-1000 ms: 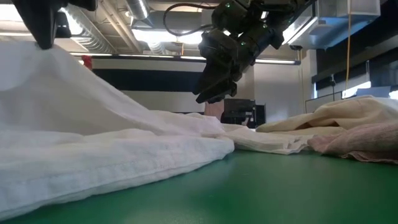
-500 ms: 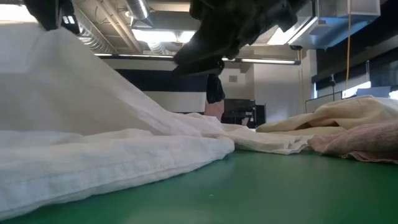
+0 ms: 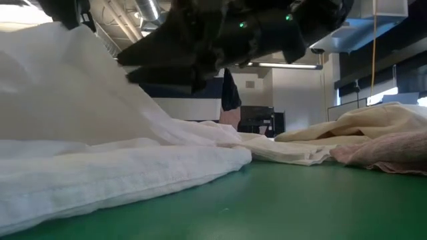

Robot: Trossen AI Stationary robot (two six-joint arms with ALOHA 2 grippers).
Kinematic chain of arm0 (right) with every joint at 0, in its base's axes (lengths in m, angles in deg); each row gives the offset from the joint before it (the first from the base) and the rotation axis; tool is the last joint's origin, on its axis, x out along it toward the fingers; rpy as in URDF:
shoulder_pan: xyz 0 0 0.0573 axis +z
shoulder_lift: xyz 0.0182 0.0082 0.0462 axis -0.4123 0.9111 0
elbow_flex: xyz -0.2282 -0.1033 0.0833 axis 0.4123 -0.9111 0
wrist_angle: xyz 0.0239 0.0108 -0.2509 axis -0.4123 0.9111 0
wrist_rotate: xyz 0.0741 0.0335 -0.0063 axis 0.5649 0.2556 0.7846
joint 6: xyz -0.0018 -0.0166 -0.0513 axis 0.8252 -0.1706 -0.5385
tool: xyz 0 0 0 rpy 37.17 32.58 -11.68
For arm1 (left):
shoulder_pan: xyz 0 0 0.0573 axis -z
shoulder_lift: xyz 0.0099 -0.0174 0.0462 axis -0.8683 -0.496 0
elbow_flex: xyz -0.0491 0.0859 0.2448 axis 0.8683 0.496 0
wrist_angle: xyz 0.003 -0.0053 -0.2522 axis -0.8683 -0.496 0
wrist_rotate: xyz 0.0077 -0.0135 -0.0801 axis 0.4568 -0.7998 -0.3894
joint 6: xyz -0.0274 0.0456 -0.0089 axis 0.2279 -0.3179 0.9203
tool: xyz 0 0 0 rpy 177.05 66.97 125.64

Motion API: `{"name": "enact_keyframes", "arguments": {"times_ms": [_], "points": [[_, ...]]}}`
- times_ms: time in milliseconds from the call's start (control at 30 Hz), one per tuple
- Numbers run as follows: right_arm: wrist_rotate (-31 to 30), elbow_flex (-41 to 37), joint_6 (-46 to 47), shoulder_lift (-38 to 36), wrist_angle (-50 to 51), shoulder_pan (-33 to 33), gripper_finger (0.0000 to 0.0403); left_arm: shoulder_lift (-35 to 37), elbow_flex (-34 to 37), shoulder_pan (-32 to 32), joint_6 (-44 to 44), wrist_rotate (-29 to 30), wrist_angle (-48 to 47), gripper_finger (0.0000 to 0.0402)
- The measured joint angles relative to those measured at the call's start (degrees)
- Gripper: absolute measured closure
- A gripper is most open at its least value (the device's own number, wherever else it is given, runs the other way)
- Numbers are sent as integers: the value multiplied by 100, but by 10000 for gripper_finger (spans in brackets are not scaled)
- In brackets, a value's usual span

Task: Fold laundry
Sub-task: Fold the white polo shirt

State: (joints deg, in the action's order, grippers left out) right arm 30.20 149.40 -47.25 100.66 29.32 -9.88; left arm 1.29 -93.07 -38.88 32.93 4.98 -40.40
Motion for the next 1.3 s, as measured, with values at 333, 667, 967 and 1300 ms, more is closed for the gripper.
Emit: {"name": "enact_keyframes", "arguments": {"times_ms": [333, 667, 967, 1300], "points": [[-581, 1692, -382, 1224, 599, 42, 205, -4, 0, 42, -57, -9, 526, 401], [482, 2795, -1004, 1364, 1226, 190, 205, -4, -2, 179, -109, 0, 397, 401], [-37, 3178, -1203, 1354, 1286, 151, 205, -4, -2, 278, 311, -25, 244, 375], [-142, 3174, -1180, 1431, 1449, 36, 205, -4, -1, 398, 1815, -778, -527, 285]]}}
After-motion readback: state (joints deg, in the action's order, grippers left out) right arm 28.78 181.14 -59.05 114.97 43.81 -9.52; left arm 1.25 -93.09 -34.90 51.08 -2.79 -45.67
